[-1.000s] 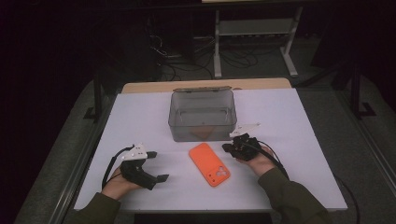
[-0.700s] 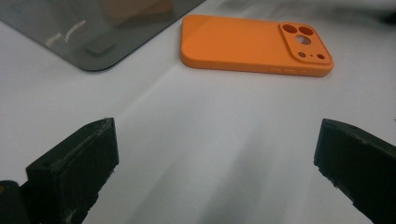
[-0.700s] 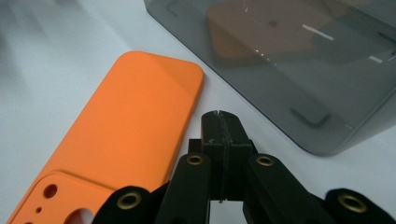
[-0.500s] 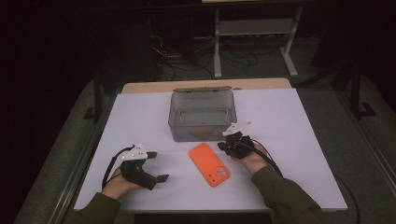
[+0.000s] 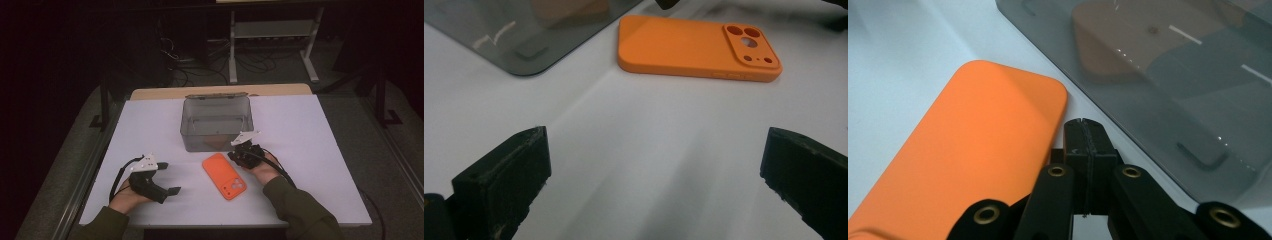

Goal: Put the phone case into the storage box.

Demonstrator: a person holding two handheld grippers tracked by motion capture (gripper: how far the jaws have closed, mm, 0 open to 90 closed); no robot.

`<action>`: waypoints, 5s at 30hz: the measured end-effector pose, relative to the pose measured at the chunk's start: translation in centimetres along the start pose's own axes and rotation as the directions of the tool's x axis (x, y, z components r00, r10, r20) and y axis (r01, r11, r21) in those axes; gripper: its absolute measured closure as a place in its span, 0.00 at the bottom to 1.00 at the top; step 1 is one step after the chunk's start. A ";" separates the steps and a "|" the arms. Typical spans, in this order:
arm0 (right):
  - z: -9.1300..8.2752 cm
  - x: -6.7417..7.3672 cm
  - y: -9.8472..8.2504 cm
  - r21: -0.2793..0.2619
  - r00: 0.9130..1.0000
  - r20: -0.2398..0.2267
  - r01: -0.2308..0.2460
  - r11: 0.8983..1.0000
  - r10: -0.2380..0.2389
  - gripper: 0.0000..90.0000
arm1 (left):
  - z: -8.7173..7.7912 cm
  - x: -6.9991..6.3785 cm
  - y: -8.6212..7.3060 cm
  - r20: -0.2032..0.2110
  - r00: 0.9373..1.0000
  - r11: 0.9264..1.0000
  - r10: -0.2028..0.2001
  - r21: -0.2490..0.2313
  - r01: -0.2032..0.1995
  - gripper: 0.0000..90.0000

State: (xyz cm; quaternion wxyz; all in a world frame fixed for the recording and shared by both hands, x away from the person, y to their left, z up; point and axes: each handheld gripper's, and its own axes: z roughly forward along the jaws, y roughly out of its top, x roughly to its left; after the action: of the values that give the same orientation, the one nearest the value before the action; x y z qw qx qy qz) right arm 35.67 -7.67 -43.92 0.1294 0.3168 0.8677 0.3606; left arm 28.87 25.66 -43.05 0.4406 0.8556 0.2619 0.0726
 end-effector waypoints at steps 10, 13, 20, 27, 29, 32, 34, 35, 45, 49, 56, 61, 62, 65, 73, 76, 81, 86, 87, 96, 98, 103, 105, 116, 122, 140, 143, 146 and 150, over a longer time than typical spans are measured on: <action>1.1 0.3 0.7 0.005 1.000 0.018 0.018 1.000 -0.019 0.99 | 0.0 0.0 0.0 0.003 1.000 1.000 0.003 0.001 -0.003 0.00; 1.2 0.3 0.8 0.006 1.000 0.022 0.017 1.000 -0.017 0.99 | 0.1 0.0 0.0 0.004 1.000 1.000 0.005 0.002 -0.005 0.00; 1.9 0.4 1.0 0.012 0.999 0.022 0.024 1.000 -0.024 0.99 | 0.1 0.0 0.0 0.005 1.000 1.000 0.003 0.003 -0.003 0.00; 2.3 0.4 1.1 0.018 1.000 0.021 0.024 1.000 -0.024 0.99 | 0.1 0.0 0.0 0.006 1.000 1.000 0.002 0.000 -0.002 0.00; 2.4 0.5 1.1 0.017 0.999 0.020 0.028 0.999 -0.029 0.99 | 0.0 0.0 0.0 0.005 1.000 1.000 0.004 0.001 -0.004 0.00; 2.5 0.6 1.3 0.017 0.999 0.014 0.028 0.999 -0.029 0.99 | 0.1 0.0 0.0 0.006 1.000 1.000 0.004 0.001 -0.004 0.00; 2.5 0.6 1.3 0.017 0.999 0.014 0.031 0.999 -0.031 0.99 | 0.1 0.0 0.0 0.006 1.000 1.000 0.005 0.002 -0.005 0.00; 2.5 0.7 1.4 0.017 0.999 0.010 0.032 0.999 -0.033 0.99 | 0.1 0.0 0.0 0.006 1.000 1.000 0.005 0.002 -0.005 0.00; 3.0 1.3 1.8 0.018 0.999 -0.016 0.042 0.999 -0.042 0.99 | 0.1 0.0 0.0 0.007 1.000 1.000 0.005 0.001 -0.005 0.00; 3.1 1.6 2.0 0.019 0.998 -0.029 0.049 0.999 -0.048 0.99 | 0.1 0.0 0.0 0.008 1.000 1.000 0.004 0.002 -0.004 0.00; 3.5 2.2 2.3 0.021 0.997 -0.048 0.063 0.998 -0.062 0.99 | 0.1 0.0 0.0 0.008 1.000 1.000 0.004 0.002 -0.004 0.00; 3.4 2.1 2.2 0.018 0.997 -0.049 0.060 0.998 -0.059 0.99 | 0.1 0.0 0.0 0.007 1.000 1.000 0.005 0.002 -0.005 0.00; 3.2 2.0 2.2 0.014 0.997 -0.054 0.053 0.998 -0.052 0.98 | 0.1 0.0 0.0 0.007 1.000 1.000 0.004 0.002 -0.004 0.00; 2.9 2.0 2.1 0.009 0.997 -0.057 0.051 0.999 -0.051 0.98 | 0.1 0.0 0.0 0.006 1.000 1.000 0.003 0.002 -0.003 0.00; 1.3 1.3 1.5 -0.003 0.997 -0.065 0.033 0.999 -0.034 0.95 | 0.1 0.0 0.0 0.005 1.000 1.000 0.005 0.007 -0.005 0.00; 0.6 0.9 1.2 -0.008 0.997 -0.066 0.026 1.000 -0.027 0.93 | 0.1 0.0 0.0 0.004 1.000 1.000 0.002 0.007 -0.002 0.00; -0.5 0.3 0.5 -0.009 0.998 -0.069 0.010 1.000 -0.010 0.89 | 0.1 0.0 -0.1 0.003 1.000 1.000 0.003 0.007 -0.003 0.00; -1.7 -0.2 -0.4 -0.014 0.997 -0.075 -0.007 1.000 0.006 0.83 | 0.1 0.0 -0.1 0.000 1.000 1.000 0.003 0.007 -0.003 0.00; -1.9 -0.4 -0.6 -0.017 0.997 -0.076 -0.010 1.000 0.008 0.82 | 0.1 0.0 -0.1 0.000 1.000 1.000 0.003 0.007 -0.003 0.00; -4.1 -1.4 -2.2 -0.036 0.995 -0.085 -0.048 0.998 0.045 0.67 | 0.1 -0.1 -0.1 0.002 1.000 1.000 0.004 0.007 -0.004 0.00; -4.6 -1.5 -2.5 -0.042 0.995 -0.087 -0.059 0.997 0.055 0.64 | 0.1 -0.1 -0.1 0.002 1.000 1.000 0.004 0.007 -0.004 0.00; -5.4 -1.8 -3.2 -0.057 0.994 -0.086 -0.077 0.995 0.072 0.56 | 0.1 -0.1 -0.1 0.000 1.000 1.000 0.003 0.005 -0.003 0.00; -5.7 -1.9 -3.6 -0.061 0.993 -0.085 -0.084 0.995 0.079 0.53 | 0.1 -0.1 -0.1 -0.001 1.000 1.000 0.003 0.006 -0.003 0.00; -7.1 -1.8 -5.1 -0.085 0.993 -0.056 -0.106 0.991 0.101 0.24 | 0.1 -0.1 -0.1 -0.005 1.000 1.000 0.001 0.007 -0.001 0.00; -7.4 -1.6 -6.1 -0.078 0.994 -0.029 -0.106 0.991 0.104 0.14 | 0.1 -0.1 -0.1 -0.005 1.000 1.000 0.001 0.011 -0.001 0.00; -10.0 -1.9 -9.6 -0.156 0.991 0.001 -0.134 0.979 0.136 0.00 | 0.0 -0.1 -0.1 -0.007 1.000 1.000 -0.006 -0.005 0.006 0.00; -10.1 -1.9 -9.7 -0.161 0.991 0.000 -0.135 0.978 0.136 0.00 | -0.1 -0.1 -0.1 -0.009 1.000 1.000 -0.007 -0.008 0.007 0.00; -10.1 -1.9 -9.7 -0.157 0.991 -0.001 -0.131 0.979 0.132 0.00 | -0.2 -0.1 -0.2 -0.010 1.000 1.000 -0.013 -0.011 0.013 0.00; -10.0 -1.8 -9.7 -0.149 0.993 0.000 -0.120 0.982 0.121 0.00 | -0.2 0.0 -0.2 -0.005 1.000 1.000 -0.020 -0.008 0.020 0.00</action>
State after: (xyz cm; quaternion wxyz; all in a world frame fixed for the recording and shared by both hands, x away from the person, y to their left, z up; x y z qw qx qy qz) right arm 28.09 -19.48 -43.72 0.1343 0.3599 0.8170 0.4300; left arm 28.73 25.84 -43.08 0.4440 0.8511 0.2712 0.0713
